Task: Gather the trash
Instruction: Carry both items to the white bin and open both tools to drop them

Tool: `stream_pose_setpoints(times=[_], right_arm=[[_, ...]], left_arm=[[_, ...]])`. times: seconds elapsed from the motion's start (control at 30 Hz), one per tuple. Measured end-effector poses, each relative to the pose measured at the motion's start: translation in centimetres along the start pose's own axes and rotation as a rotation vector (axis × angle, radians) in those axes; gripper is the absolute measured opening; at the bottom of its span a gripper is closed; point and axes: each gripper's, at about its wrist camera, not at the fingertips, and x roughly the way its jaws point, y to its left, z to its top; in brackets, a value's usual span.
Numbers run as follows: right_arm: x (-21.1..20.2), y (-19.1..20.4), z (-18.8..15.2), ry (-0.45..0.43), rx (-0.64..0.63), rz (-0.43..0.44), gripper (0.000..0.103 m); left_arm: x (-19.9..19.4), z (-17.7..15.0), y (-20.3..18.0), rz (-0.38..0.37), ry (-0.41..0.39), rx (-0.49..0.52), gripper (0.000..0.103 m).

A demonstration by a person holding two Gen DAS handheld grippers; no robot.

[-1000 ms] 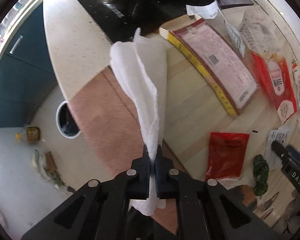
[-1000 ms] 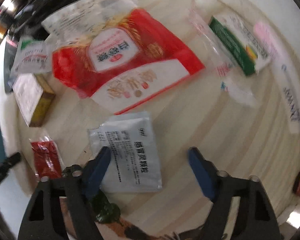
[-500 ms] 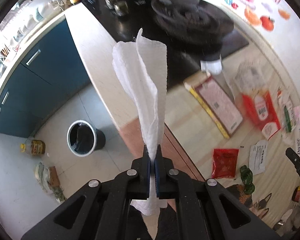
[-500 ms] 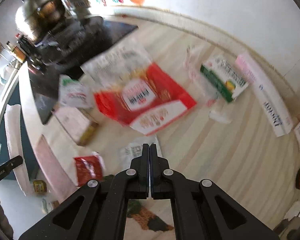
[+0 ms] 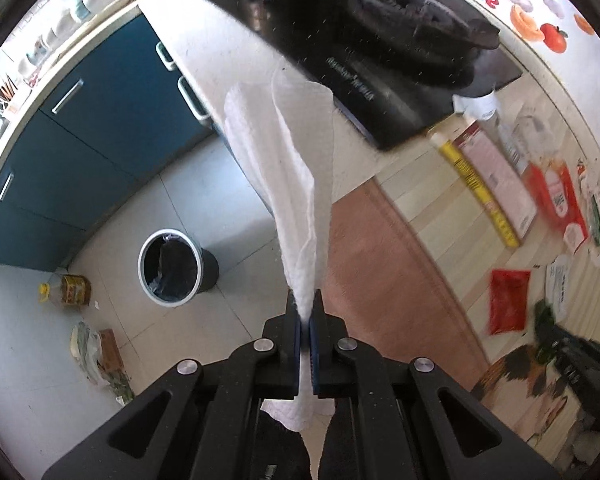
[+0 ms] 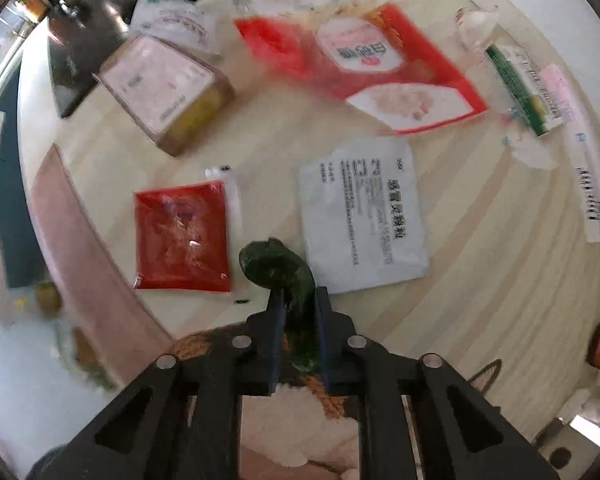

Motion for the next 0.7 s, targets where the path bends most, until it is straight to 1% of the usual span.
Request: stream_pose_setpoints(times=[0.1,0.13,0.2,0.23,0.3,0.33,0.4,0.43,0.47,0.5,0.53,0.6,0.63,0.67,0.7], right_arm=[[-2.2,-0.1,-0.4,-0.049,0.068,-0.003,0.012],[-3.9,0.2,-0.5,-0.077,0.088,0.011,0.012],[-6.1,1.4,-0.6,-0.106,0.09,0.036,0.012],[-7.9,3.2,-0.5,-0.13,0.07,0.06,0.012],[-9.8,7.1,-0.4,-0.156,0.016,0.105,0.012],[-10.4,9.5,-0.3,-0.162,-0.023,0.129,0.012],[-10.1,15.5,-0.5,-0.155,-0.105,0.187,0.012],[-9.4,18.8,-0.6,-0.139,-0.155,0.221,0.012],[-8.3,22.2,-0.9,-0.122,-0.205,0.247,0.012],[-6.7,25.8,-1.1,-0.097,-0.258,0.271,0.012],[-4.6,29.3,-1.4,-0.068,-0.299,0.298,0.012],[0.7,35.5,-1.8,-0.016,-0.342,0.345,0.012],[4.1,38.4,-1.8,0.014,-0.347,0.362,0.012],[7.5,41.0,-1.7,0.043,-0.34,0.38,0.012],[10.1,42.7,-1.6,0.065,-0.337,0.391,0.012]], left_arm=[[0.1,-0.2,2.4,-0.03,0.009,-0.031,0.001],[0.0,-0.3,3.5,-0.039,0.007,-0.045,0.001],[0.1,-0.4,6.0,-0.062,0.007,-0.079,0.001],[0.2,-0.4,7.2,-0.075,0.011,-0.098,0.001],[1.3,-1.1,11.4,-0.105,0.035,-0.159,0.001],[2.0,-1.5,13.2,-0.115,0.048,-0.185,0.001],[4.7,-2.6,18.4,-0.144,0.1,-0.27,0.001],[6.1,-3.2,20.3,-0.155,0.125,-0.3,0.001],[8.3,-4.0,23.2,-0.165,0.16,-0.347,0.001],[10.6,-4.8,25.9,-0.17,0.189,-0.393,0.001],[12.7,-5.5,27.9,-0.176,0.213,-0.419,0.001],[18.6,-6.7,32.7,-0.19,0.268,-0.48,0.001],[21.2,-7.2,34.3,-0.205,0.287,-0.503,0.001],[24.9,-7.7,36.6,-0.227,0.315,-0.537,0.001],[28.4,-8.1,38.5,-0.245,0.338,-0.565,0.001]])
